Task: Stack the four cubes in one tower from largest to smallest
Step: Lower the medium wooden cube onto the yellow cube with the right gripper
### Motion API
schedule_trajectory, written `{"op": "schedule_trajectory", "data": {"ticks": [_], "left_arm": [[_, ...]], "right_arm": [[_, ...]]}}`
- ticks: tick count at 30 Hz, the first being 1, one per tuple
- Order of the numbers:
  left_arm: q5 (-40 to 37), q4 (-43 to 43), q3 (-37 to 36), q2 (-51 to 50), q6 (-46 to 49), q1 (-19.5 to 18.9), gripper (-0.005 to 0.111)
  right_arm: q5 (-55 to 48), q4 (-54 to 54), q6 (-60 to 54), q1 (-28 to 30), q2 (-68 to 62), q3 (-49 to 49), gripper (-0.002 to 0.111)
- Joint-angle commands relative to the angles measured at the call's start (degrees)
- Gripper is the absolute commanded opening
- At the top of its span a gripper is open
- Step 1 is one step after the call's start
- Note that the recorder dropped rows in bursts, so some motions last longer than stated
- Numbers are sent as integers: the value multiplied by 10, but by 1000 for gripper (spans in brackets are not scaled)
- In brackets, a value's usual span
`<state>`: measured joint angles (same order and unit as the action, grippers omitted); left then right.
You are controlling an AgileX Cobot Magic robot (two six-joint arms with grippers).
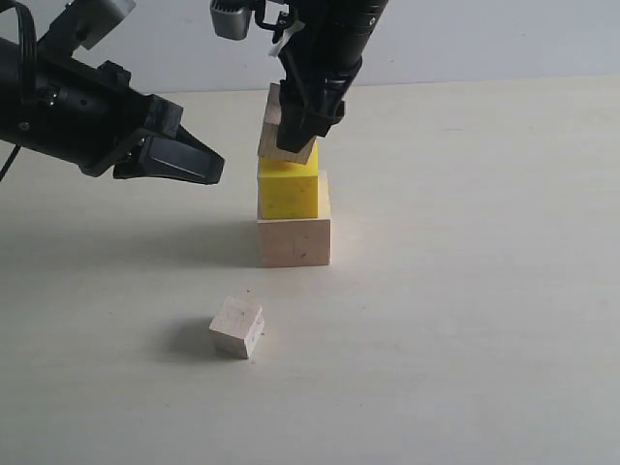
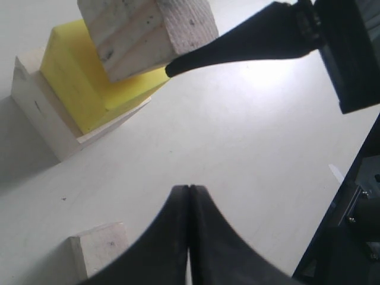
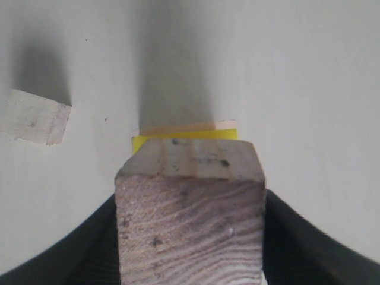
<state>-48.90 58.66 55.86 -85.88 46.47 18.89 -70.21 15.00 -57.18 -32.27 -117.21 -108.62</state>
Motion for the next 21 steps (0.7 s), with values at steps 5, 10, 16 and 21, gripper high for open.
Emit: {"op": "schedule_trajectory", "data": {"ticks": [5,10,16,21], "left_arm": [[-3,2,1,6,3,-2,0],[-3,2,1,6,3,-2,0],[-3,2,1,6,5,-2,0],[-3,2,1,6,11,-2,0]], "right_arm": [[2,10,2,0,-2,-4,35],[2,12,4,0,-6,-4,47],[2,15,11,0,-7,-4,55],[2,17,23,0,-7,-4,65]]}}
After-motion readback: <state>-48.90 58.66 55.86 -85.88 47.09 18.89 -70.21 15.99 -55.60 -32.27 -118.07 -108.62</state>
